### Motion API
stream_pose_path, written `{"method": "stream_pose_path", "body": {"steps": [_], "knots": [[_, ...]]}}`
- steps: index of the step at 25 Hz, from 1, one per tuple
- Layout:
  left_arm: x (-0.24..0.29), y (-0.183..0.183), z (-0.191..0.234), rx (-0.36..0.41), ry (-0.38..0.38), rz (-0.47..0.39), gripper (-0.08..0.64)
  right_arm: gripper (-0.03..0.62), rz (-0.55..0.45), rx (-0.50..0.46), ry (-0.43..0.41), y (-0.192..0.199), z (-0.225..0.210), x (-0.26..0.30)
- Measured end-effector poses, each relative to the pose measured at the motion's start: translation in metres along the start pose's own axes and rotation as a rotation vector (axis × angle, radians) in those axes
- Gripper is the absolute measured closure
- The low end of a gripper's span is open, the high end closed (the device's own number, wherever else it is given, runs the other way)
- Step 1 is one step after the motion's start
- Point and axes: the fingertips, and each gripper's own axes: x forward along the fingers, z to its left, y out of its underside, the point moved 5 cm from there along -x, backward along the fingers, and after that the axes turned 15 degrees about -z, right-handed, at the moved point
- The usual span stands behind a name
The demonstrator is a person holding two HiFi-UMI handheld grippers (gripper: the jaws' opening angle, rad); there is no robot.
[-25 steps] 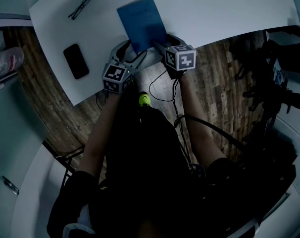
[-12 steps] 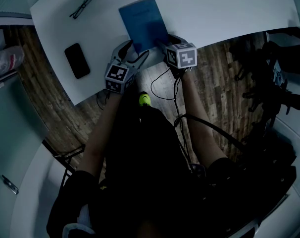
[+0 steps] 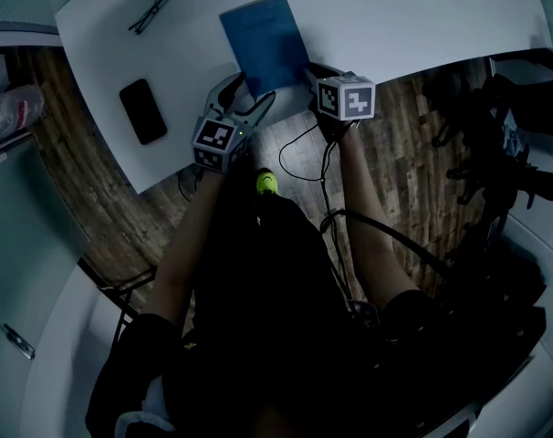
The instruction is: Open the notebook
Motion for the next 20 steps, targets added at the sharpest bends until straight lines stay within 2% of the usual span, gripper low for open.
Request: {"method": "stream_pose_path", "body": {"steps": [11, 20], "knots": [[-0.003, 0.001, -0.001, -0.028, 0.006, -0.007, 0.256, 0.532, -0.046, 0.074, 0.0, -0.003, 0.003, -0.012], [-0.005, -0.002, 0.004, -0.082, 0.027, -0.033, 0.256, 0.538, -0.065, 0.059, 0.009, -0.011, 0.005, -0.017]]}}
